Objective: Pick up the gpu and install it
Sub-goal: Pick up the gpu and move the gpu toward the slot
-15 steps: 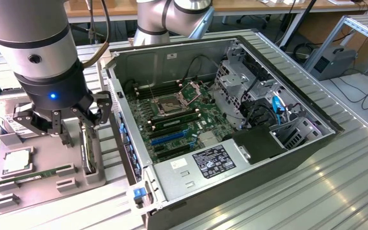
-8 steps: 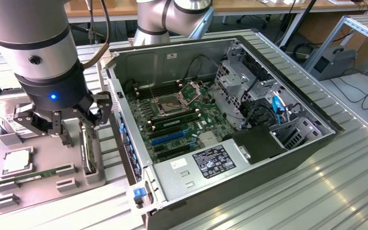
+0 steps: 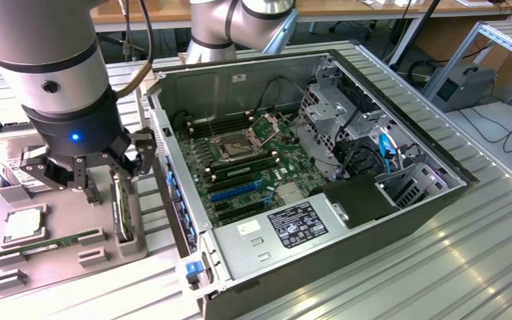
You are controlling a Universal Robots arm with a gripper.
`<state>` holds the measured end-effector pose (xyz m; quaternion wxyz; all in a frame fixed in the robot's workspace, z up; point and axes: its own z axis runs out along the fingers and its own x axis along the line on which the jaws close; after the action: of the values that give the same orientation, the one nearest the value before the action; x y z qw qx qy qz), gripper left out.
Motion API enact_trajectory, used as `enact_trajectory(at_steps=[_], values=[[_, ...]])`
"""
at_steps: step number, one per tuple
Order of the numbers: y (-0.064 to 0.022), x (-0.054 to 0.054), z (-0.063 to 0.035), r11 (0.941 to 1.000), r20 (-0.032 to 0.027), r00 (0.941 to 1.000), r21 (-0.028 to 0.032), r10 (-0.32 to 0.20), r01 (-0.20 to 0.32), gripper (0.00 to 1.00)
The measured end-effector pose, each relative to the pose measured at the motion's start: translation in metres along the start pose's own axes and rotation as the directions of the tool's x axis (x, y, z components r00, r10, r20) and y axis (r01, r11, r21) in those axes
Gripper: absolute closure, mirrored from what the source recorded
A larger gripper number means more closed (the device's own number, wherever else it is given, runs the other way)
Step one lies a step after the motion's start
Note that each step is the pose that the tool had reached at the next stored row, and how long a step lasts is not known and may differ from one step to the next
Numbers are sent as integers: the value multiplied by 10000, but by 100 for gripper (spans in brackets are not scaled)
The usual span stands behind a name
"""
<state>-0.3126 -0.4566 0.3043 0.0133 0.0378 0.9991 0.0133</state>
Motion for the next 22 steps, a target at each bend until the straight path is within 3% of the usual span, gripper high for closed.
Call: enact_trajectory(at_steps=[22], values=[[-1,1,57,10000,1,10000,-1,0,0,46]])
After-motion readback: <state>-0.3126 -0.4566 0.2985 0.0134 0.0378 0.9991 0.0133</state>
